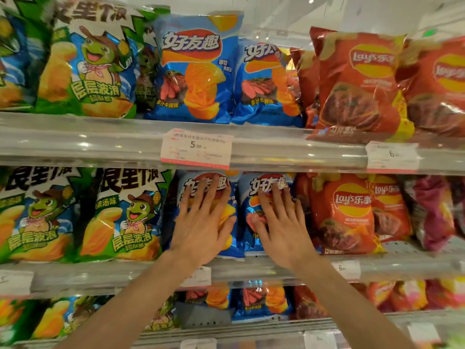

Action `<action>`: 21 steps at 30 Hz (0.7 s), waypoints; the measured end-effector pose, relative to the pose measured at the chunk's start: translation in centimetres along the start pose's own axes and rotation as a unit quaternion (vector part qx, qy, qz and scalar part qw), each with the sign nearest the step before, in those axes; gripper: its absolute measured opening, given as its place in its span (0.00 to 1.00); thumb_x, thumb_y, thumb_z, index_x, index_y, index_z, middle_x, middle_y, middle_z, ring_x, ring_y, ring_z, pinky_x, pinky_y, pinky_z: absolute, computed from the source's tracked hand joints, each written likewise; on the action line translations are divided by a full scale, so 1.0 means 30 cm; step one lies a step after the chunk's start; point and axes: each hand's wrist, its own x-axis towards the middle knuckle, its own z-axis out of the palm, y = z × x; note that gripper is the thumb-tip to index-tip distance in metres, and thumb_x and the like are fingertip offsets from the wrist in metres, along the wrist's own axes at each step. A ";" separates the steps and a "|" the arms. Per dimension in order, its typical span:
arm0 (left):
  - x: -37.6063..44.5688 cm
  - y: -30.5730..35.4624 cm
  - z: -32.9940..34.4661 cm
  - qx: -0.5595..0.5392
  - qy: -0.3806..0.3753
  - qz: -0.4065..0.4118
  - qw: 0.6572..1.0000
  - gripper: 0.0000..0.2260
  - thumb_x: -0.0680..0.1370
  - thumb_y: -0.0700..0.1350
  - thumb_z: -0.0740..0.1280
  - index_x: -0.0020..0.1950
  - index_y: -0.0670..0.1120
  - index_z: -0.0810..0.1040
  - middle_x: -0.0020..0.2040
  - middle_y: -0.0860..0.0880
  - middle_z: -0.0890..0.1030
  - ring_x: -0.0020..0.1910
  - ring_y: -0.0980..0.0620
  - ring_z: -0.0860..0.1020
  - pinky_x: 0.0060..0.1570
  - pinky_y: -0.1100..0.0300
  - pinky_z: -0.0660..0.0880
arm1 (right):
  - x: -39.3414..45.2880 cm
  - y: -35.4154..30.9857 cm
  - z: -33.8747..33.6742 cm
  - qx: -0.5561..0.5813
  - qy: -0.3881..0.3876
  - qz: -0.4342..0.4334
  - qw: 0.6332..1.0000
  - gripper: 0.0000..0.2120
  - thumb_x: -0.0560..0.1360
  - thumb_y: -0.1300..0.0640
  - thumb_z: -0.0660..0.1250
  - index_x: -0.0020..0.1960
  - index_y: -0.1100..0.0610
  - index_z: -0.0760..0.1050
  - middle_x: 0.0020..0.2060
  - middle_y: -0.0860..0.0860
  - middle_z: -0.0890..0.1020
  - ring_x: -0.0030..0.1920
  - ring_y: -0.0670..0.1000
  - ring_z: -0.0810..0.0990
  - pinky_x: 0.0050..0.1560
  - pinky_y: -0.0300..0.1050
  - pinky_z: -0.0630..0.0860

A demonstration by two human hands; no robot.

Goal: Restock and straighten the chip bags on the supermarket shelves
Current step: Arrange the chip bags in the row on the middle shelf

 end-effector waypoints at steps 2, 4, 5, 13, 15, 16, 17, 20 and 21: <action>0.001 0.003 0.006 0.002 0.001 -0.003 1.000 0.31 0.82 0.63 0.45 0.83 0.50 0.54 0.83 0.44 0.54 0.82 0.41 0.52 0.78 0.37 0.49 | -0.003 0.007 0.013 -0.002 -0.002 0.004 1.000 0.33 0.80 0.32 0.38 0.82 0.44 0.41 0.81 0.51 0.40 0.81 0.56 0.38 0.79 0.63 0.43; 0.006 0.005 0.009 0.001 0.001 -0.009 1.000 0.31 0.82 0.63 0.45 0.83 0.50 0.55 0.83 0.44 0.55 0.82 0.41 0.53 0.78 0.37 0.50 | -0.006 0.011 0.022 -0.003 -0.006 0.012 1.000 0.33 0.80 0.31 0.36 0.81 0.43 0.38 0.81 0.49 0.37 0.81 0.54 0.36 0.78 0.63 0.41; 0.009 0.006 0.010 0.002 0.000 -0.014 1.000 0.32 0.82 0.63 0.45 0.83 0.50 0.55 0.83 0.44 0.54 0.82 0.41 0.53 0.78 0.37 0.50 | -0.005 0.011 0.025 0.000 -0.009 0.016 1.000 0.33 0.80 0.31 0.36 0.81 0.42 0.37 0.81 0.48 0.36 0.80 0.53 0.35 0.78 0.64 0.40; 0.010 0.017 0.008 0.003 0.006 -0.029 1.000 0.32 0.82 0.63 0.43 0.83 0.50 0.51 0.84 0.44 0.48 0.82 0.41 0.47 0.78 0.37 0.47 | -0.003 0.012 0.029 0.037 -0.031 0.036 0.998 0.34 0.77 0.28 0.34 0.79 0.38 0.31 0.79 0.44 0.31 0.78 0.49 0.29 0.77 0.64 0.37; 0.008 0.020 0.010 0.005 0.000 -0.034 0.999 0.32 0.82 0.64 0.42 0.84 0.51 0.49 0.84 0.43 0.46 0.82 0.41 0.45 0.78 0.38 0.45 | -0.006 0.004 0.033 0.038 -0.030 0.042 0.998 0.35 0.77 0.28 0.33 0.79 0.39 0.32 0.79 0.44 0.32 0.79 0.50 0.30 0.77 0.65 0.38; 0.008 0.020 0.012 0.008 -0.002 -0.038 0.999 0.32 0.82 0.64 0.41 0.84 0.51 0.48 0.84 0.44 0.45 0.82 0.41 0.44 0.78 0.38 0.44 | -0.007 0.000 0.034 0.035 -0.028 0.044 0.998 0.35 0.76 0.28 0.33 0.80 0.40 0.32 0.79 0.45 0.32 0.79 0.50 0.31 0.77 0.65 0.38; 0.010 0.021 0.014 0.013 -0.004 -0.039 0.999 0.32 0.82 0.64 0.41 0.84 0.51 0.47 0.84 0.44 0.44 0.82 0.41 0.43 0.78 0.38 0.44 | -0.007 -0.002 0.036 0.034 -0.023 0.045 0.998 0.36 0.76 0.28 0.33 0.80 0.40 0.33 0.80 0.45 0.33 0.79 0.50 0.31 0.77 0.65 0.39; 0.011 0.023 0.012 0.009 -0.006 -0.041 0.999 0.33 0.81 0.64 0.40 0.84 0.51 0.48 0.84 0.43 0.45 0.82 0.41 0.44 0.78 0.37 0.45 | -0.010 -0.004 0.041 0.042 -0.009 0.045 0.998 0.36 0.77 0.28 0.34 0.81 0.41 0.36 0.81 0.46 0.35 0.80 0.50 0.32 0.78 0.64 0.41; 0.010 0.023 0.011 0.003 -0.003 -0.040 0.999 0.33 0.81 0.64 0.41 0.84 0.51 0.50 0.84 0.43 0.46 0.82 0.41 0.45 0.78 0.37 0.46 | -0.011 -0.005 0.043 0.044 -0.004 0.045 0.998 0.36 0.77 0.28 0.34 0.81 0.42 0.37 0.81 0.46 0.36 0.80 0.50 0.33 0.78 0.64 0.41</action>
